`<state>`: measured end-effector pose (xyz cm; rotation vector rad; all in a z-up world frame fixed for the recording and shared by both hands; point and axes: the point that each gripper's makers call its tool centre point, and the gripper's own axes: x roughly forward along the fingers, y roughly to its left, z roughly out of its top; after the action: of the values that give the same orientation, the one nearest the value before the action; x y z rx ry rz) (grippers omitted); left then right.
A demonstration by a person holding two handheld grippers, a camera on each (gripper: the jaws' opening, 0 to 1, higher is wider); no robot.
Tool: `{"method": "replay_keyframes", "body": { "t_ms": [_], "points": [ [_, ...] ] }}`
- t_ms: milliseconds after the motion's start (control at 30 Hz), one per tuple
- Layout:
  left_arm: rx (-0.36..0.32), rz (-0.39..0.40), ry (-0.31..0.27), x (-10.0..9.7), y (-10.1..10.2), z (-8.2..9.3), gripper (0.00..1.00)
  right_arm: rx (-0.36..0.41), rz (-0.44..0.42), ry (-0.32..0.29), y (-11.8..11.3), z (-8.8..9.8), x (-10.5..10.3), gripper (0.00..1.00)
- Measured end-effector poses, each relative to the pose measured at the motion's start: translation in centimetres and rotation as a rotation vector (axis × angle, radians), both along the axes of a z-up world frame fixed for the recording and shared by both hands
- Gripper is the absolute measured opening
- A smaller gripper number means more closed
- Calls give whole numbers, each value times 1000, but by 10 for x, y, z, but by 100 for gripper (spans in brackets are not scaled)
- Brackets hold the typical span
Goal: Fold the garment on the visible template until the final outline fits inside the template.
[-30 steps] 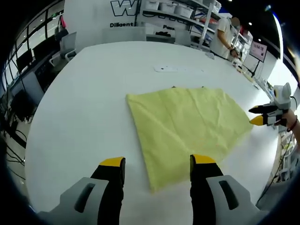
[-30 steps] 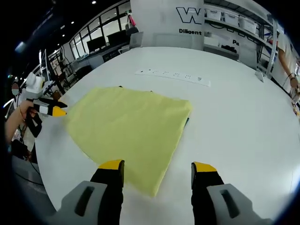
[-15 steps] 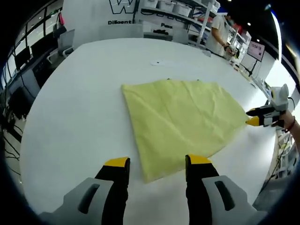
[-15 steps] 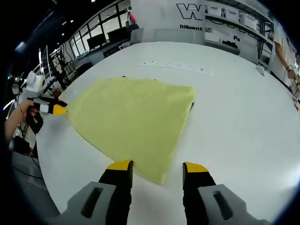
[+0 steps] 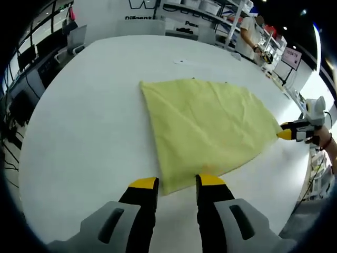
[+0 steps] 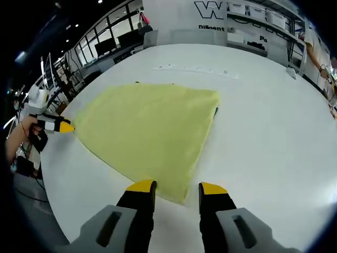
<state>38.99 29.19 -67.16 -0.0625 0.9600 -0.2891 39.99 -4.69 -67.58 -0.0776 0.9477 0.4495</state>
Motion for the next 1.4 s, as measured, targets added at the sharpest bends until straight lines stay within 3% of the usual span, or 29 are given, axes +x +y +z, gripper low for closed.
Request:
{"method": "replay_keyframes", "body": {
  "t_ms": [167, 267, 367, 700, 833, 1400],
  "points": [
    [-6, -4, -1, -3, 0, -1, 21, -3, 0, 4, -2, -1, -1, 15],
    [11, -28, 4, -4, 1, -3, 12, 15, -2, 8, 1, 0, -3, 12],
    [9, -32, 1, -3, 1, -2, 9, 6, 2, 8, 1, 0, -3, 11],
    [37, -96, -11, -7, -2, -1, 7, -39, 41, -1, -1, 3, -9, 0],
    [44, -111, -3, -12, -4, 0, 7, -87, 73, 12, -4, -1, -14, 0],
    [43, -140, 5, -45, -5, -1, 7, -144, 143, 42, -5, -1, -54, 0]
  ]
}}
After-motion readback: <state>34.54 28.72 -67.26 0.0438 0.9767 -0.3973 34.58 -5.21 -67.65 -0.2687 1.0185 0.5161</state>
